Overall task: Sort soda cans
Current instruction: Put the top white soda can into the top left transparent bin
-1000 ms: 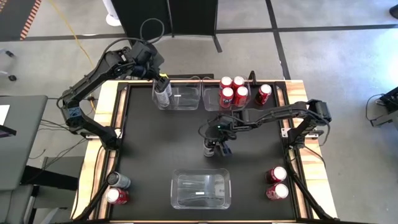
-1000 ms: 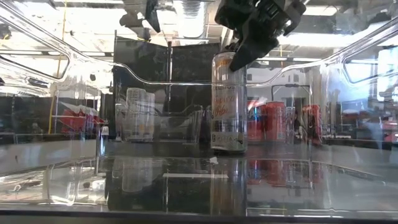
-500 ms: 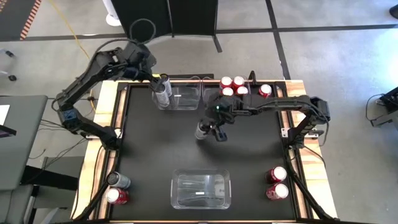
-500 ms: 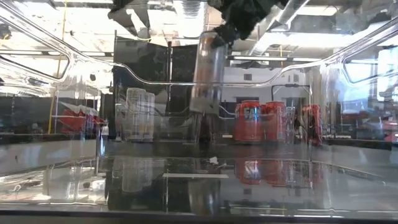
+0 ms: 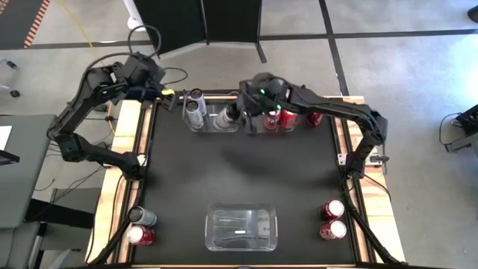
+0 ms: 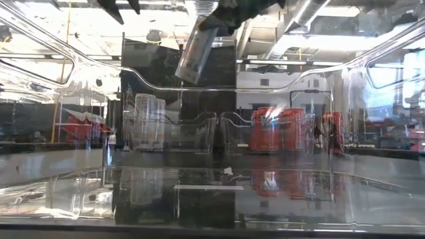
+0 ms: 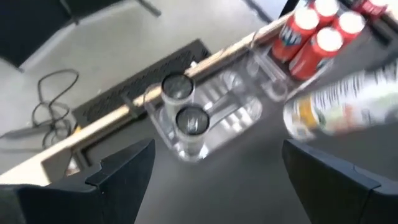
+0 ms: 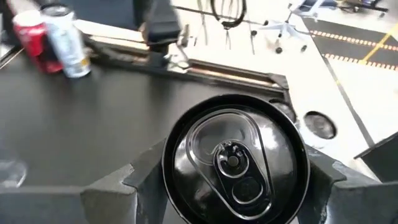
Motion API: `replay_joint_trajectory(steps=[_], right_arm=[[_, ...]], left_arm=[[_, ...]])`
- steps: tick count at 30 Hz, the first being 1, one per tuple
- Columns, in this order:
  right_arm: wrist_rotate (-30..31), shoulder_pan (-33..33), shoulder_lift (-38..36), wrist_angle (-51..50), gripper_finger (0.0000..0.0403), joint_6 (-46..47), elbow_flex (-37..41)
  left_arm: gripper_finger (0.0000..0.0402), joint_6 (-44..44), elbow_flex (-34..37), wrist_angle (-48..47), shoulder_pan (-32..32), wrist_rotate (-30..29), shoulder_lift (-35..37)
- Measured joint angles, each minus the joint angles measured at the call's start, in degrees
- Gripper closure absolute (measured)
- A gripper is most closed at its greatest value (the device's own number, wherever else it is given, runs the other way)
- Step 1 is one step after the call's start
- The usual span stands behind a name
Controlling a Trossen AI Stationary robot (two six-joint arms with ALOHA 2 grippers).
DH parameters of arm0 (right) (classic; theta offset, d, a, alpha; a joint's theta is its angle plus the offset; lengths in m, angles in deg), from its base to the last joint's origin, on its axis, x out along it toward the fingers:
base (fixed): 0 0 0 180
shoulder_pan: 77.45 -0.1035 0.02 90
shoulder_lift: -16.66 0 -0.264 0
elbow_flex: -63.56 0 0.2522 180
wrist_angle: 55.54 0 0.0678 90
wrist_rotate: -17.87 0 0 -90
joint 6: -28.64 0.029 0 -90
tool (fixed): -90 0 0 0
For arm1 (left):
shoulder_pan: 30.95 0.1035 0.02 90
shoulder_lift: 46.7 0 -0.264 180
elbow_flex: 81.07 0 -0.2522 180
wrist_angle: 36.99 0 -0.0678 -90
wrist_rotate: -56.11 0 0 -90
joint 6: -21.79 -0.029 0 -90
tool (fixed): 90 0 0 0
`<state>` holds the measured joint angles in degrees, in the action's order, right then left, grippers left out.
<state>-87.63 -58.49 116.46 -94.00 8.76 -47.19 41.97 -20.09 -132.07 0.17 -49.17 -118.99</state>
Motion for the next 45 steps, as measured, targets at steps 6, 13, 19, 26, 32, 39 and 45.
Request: replay_joint_trajectory(steps=[6, 13, 19, 26, 32, 39, 45], right_arm=[[0.1, 3.6, 11.3, -5.4, 0.0142, 0.3, -13.7], [0.4, 7.6, 23.6, -11.6, 0.0142, 5.1, -28.1], [0.5, 10.8, 31.1, -14.1, 0.0142, 7.2, -34.8], [-1.0, 12.4, 37.1, -12.9, 0.0142, 7.9, -37.1], [-1.3, 12.2, 38.4, -9.0, 0.0142, 7.9, -37.5], [-1.5, 11.4, 38.4, -9.0, 0.0139, 6.5, -37.5], [-1.5, 11.4, 38.4, -11.4, 0.0137, 6.3, -37.5]], left_arm=[[0.0054, 4.1, 0.0, -2.9, -3.5, -3.2, 0.0], [0.0054, 8.4, 0.0, -6.3, -6.4, -5.0, 0.0], [0.0054, 12.2, 0.0, -8.7, -8.2, -7.3, 0.1], [0.0054, 13.4, 1.4, -8.5, -8.7, -8.2, 0.1], [0.0054, 13.5, 3.9, -8.0, -8.7, -8.3, 0.0], [0.0054, 14.0, 5.9, -7.2, -8.6, -8.2, -0.1], [0.0054, 14.5, 6.2, -7.1, -8.6, -8.1, -0.1]])
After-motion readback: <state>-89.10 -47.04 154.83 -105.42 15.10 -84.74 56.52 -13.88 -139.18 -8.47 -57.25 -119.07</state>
